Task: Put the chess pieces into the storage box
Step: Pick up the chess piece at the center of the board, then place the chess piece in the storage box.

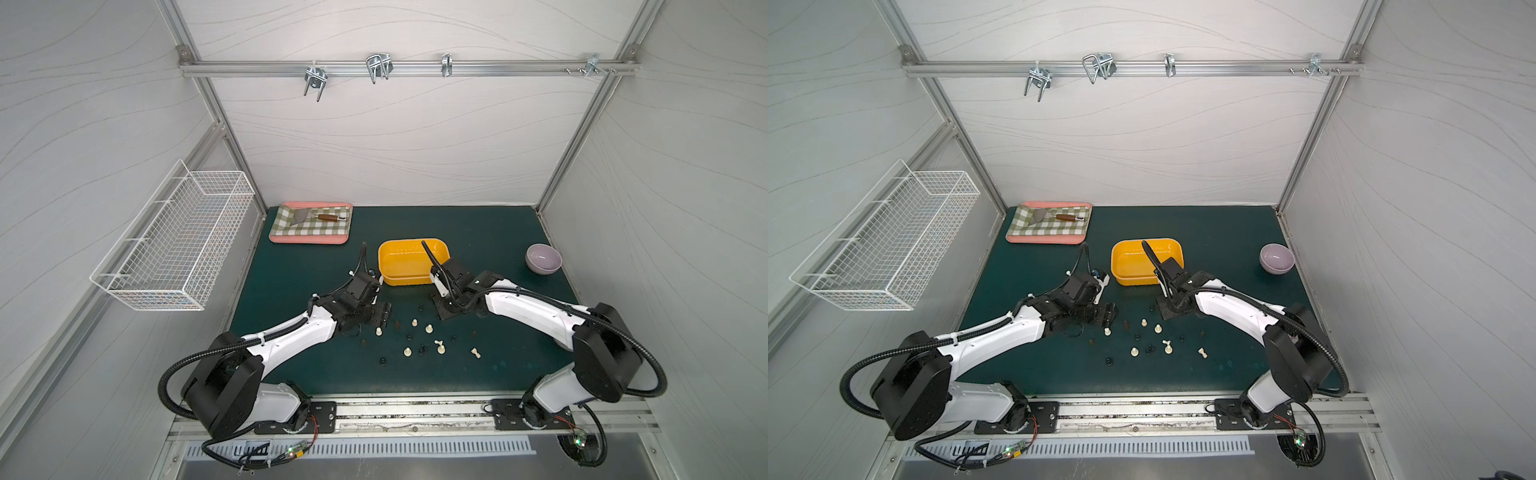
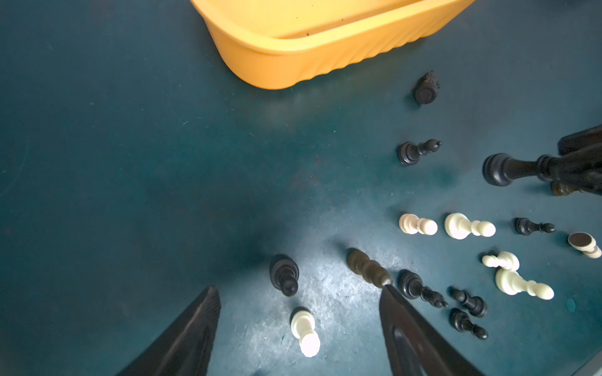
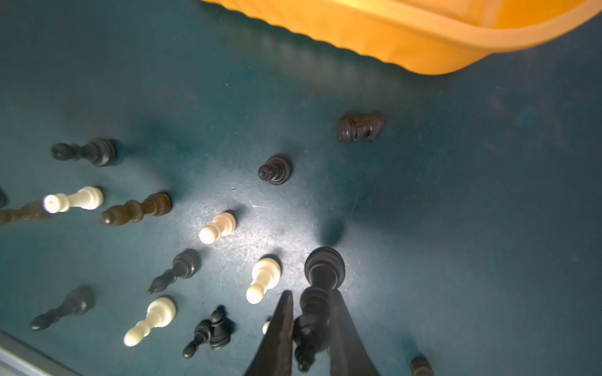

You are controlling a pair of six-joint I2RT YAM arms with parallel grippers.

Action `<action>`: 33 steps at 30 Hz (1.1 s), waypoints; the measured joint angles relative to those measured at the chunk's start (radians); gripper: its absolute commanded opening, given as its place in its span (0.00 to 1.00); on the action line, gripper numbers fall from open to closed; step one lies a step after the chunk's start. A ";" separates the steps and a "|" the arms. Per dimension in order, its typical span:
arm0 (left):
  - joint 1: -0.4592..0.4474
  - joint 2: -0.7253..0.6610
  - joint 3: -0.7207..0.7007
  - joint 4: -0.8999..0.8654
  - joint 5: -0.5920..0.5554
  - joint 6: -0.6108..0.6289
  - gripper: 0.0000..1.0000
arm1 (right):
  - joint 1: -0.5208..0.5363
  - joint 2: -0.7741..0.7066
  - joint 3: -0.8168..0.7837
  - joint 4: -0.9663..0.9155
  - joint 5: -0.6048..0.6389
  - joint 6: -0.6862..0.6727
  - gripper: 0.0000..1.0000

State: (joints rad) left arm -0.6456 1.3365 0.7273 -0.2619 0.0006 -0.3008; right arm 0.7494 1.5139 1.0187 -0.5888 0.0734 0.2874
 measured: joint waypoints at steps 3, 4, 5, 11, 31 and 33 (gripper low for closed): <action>0.000 0.000 0.000 0.000 0.000 -0.007 0.78 | -0.014 -0.010 0.018 -0.014 -0.007 -0.009 0.12; 0.000 0.000 0.000 0.001 0.000 -0.011 0.78 | -0.018 -0.011 0.025 -0.018 -0.009 -0.014 0.12; 0.000 0.000 0.000 0.002 0.000 -0.015 0.78 | -0.022 -0.012 0.033 -0.020 -0.011 -0.019 0.12; -0.003 0.005 0.000 0.009 0.002 -0.035 0.78 | -0.039 -0.014 0.083 -0.032 -0.032 -0.044 0.11; -0.006 0.019 0.001 0.009 0.005 -0.056 0.78 | -0.097 0.000 0.210 -0.046 -0.095 -0.116 0.09; -0.006 0.021 0.003 0.008 0.005 -0.056 0.78 | -0.104 0.009 0.226 -0.049 -0.100 -0.127 0.09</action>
State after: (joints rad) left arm -0.6514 1.3571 0.7307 -0.2535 0.0051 -0.3573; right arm 0.6453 1.5227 1.2449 -0.6376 -0.0269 0.1600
